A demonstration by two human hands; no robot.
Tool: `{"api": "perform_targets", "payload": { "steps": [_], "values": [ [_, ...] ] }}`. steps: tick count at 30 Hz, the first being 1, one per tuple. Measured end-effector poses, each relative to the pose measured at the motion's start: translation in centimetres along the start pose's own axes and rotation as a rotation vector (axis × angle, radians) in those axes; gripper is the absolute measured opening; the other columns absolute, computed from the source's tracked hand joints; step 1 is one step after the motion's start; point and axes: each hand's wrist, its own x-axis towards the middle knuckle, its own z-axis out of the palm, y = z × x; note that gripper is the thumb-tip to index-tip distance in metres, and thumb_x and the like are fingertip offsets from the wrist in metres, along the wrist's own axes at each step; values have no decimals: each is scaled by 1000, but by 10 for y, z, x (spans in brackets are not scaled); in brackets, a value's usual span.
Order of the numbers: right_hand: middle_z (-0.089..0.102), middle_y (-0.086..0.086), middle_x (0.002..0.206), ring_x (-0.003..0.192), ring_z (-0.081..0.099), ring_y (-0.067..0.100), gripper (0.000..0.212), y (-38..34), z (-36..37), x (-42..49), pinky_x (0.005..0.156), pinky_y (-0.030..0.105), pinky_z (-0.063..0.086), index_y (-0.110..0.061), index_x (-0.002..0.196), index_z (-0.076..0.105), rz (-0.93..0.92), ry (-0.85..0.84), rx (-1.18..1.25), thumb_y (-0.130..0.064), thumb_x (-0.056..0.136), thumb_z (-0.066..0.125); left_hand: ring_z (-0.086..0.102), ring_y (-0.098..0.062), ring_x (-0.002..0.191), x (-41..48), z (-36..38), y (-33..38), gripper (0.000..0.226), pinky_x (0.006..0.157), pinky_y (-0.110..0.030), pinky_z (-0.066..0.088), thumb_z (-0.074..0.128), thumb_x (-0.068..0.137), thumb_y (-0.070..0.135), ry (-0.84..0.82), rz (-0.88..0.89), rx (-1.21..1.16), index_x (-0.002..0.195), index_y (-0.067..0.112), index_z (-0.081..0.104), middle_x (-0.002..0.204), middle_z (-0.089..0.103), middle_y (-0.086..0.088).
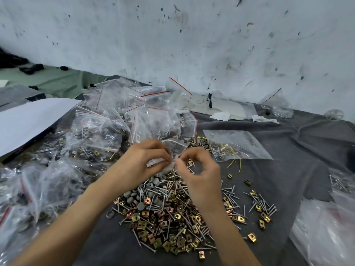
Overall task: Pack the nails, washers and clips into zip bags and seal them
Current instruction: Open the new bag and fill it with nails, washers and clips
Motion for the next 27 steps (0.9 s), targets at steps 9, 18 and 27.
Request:
{"api": "perform_targets", "payload": {
  "steps": [9,18,27],
  "values": [
    [61,-5,95,97,53,12,8,8,-2,4,85,7,34,-17,90,68,-32,142,-250,-11,85,67,61,-9,91,-3,7,1,7,82,-15,43,74,81,12,58,-27,-27,88,13,75,99,65,2],
    [55,-7,116,115,40,18,26,60,10,-23,99,33,35,-33,111,66,263,-516,-674,-19,94,52,62,-10,90,-6,9,-3,9,80,-19,45,73,81,12,116,-87,-30,89,15,75,98,66,3],
    [56,-11,102,110,42,12,2,56,4,-21,95,33,37,-25,90,61,177,-483,-619,-25,88,61,62,-10,92,-6,10,0,9,82,-16,44,74,81,11,101,-103,-34,90,14,75,99,66,3]
  ]
}}
